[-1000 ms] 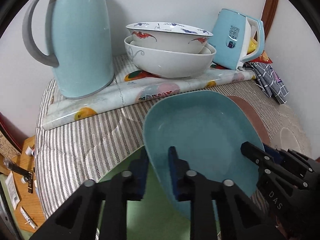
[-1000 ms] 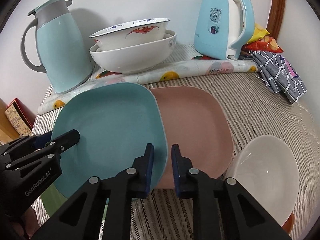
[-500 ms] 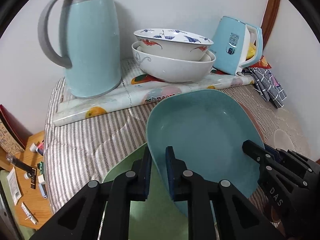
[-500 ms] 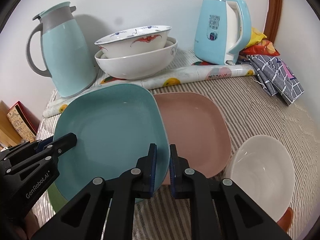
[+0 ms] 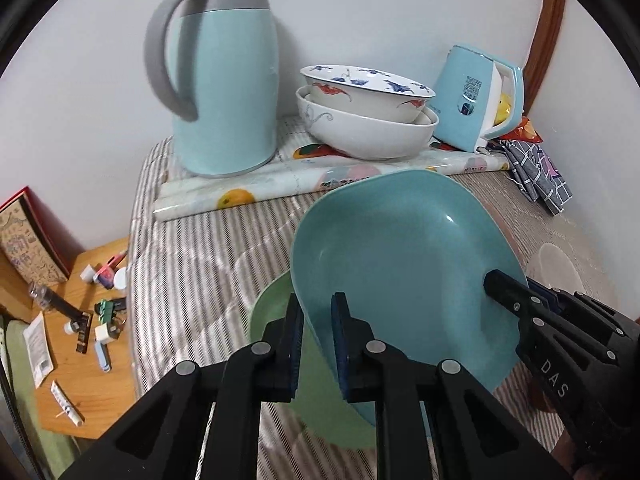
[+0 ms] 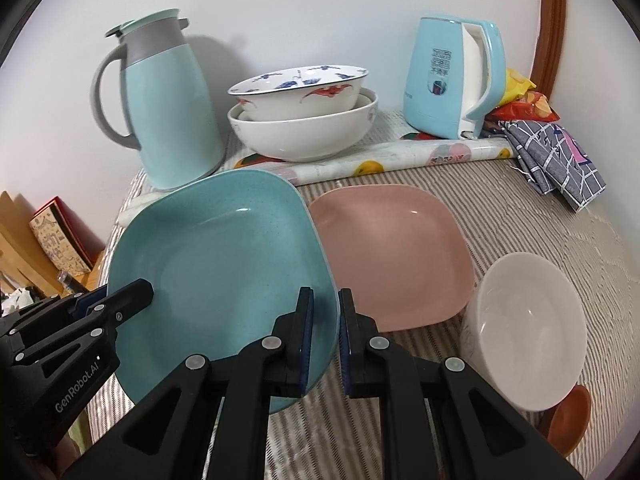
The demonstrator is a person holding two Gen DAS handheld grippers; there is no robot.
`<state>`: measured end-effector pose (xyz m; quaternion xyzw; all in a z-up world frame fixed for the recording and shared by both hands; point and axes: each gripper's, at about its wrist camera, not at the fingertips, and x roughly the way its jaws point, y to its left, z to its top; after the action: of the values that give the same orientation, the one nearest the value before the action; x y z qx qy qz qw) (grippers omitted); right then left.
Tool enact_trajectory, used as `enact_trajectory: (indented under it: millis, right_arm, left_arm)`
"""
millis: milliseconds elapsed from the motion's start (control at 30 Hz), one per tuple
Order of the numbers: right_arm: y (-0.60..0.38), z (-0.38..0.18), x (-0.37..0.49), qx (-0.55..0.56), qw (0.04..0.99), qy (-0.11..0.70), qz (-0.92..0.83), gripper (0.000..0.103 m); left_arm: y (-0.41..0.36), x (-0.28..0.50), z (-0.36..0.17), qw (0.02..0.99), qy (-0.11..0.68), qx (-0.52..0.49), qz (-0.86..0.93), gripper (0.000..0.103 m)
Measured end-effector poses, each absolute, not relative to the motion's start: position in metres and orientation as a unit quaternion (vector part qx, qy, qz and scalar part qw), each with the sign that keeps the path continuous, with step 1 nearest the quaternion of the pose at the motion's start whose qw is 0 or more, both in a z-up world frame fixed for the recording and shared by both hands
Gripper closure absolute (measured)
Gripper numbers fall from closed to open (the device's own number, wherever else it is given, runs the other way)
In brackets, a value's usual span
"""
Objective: Organize plates and bowls
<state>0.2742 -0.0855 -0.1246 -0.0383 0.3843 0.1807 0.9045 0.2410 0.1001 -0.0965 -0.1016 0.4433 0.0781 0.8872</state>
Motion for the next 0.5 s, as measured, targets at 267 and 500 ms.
enact_trajectory:
  millis: [267, 500]
  right_arm:
    - [-0.071, -0.131, 0.261, -0.045, 0.900, 0.385, 0.197, 0.091]
    - [-0.066, -0.138, 0.256, -0.046, 0.899, 0.388, 0.200, 0.091]
  left_arm:
    - [0.113, 0.222, -0.104, 0.881, 0.450, -0.112, 0.093, 0.089]
    - [0.117, 0.213, -0.111, 0.878, 0.454, -0.118, 0.094, 0.089]
